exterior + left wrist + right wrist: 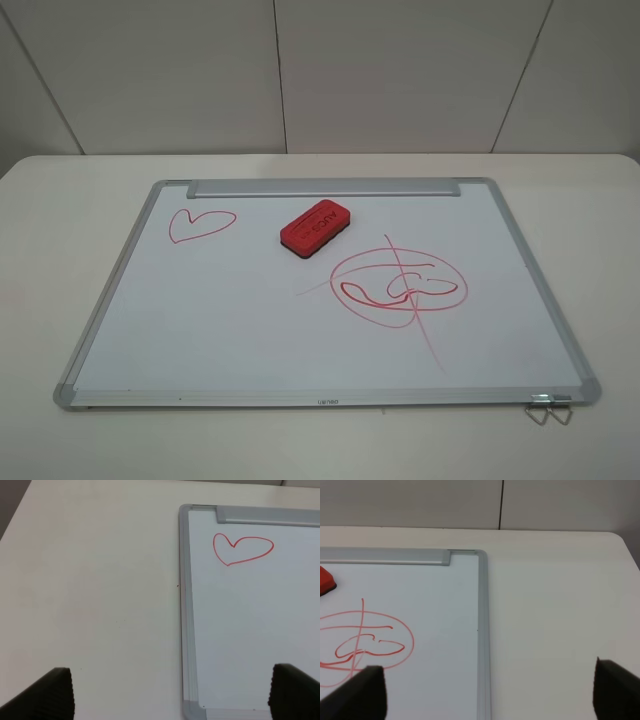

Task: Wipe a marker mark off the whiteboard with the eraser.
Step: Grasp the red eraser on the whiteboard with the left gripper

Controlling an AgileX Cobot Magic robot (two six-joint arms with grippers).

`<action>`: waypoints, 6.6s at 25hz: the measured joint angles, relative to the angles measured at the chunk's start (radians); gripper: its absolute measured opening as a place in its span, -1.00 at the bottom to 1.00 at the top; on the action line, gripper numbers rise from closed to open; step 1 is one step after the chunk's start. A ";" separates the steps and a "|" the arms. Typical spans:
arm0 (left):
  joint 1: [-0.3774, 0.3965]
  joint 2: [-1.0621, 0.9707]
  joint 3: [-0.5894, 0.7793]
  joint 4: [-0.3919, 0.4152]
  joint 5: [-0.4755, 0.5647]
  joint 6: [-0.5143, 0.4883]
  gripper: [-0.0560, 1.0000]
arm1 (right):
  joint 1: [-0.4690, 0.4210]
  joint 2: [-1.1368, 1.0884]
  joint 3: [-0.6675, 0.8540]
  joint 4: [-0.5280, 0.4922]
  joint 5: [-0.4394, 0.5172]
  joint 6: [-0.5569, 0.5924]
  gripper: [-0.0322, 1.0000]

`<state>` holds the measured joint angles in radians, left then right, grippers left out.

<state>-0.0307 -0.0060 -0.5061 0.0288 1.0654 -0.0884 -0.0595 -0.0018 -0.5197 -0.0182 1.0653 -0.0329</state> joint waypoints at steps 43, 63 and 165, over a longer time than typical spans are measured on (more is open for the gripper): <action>0.000 0.966 -0.296 -0.128 -0.211 0.266 0.57 | 0.000 0.000 0.000 0.000 0.000 0.000 0.43; -0.434 2.134 -1.374 -0.124 0.037 0.280 0.57 | 0.000 0.000 0.000 0.000 0.000 0.000 0.43; -0.614 2.420 -1.389 0.034 -0.243 0.107 0.17 | 0.000 0.000 0.000 0.000 0.000 0.000 0.43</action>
<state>-0.6447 2.4144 -1.8946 0.0624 0.8226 0.0189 -0.0595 -0.0018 -0.5197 -0.0179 1.0653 -0.0329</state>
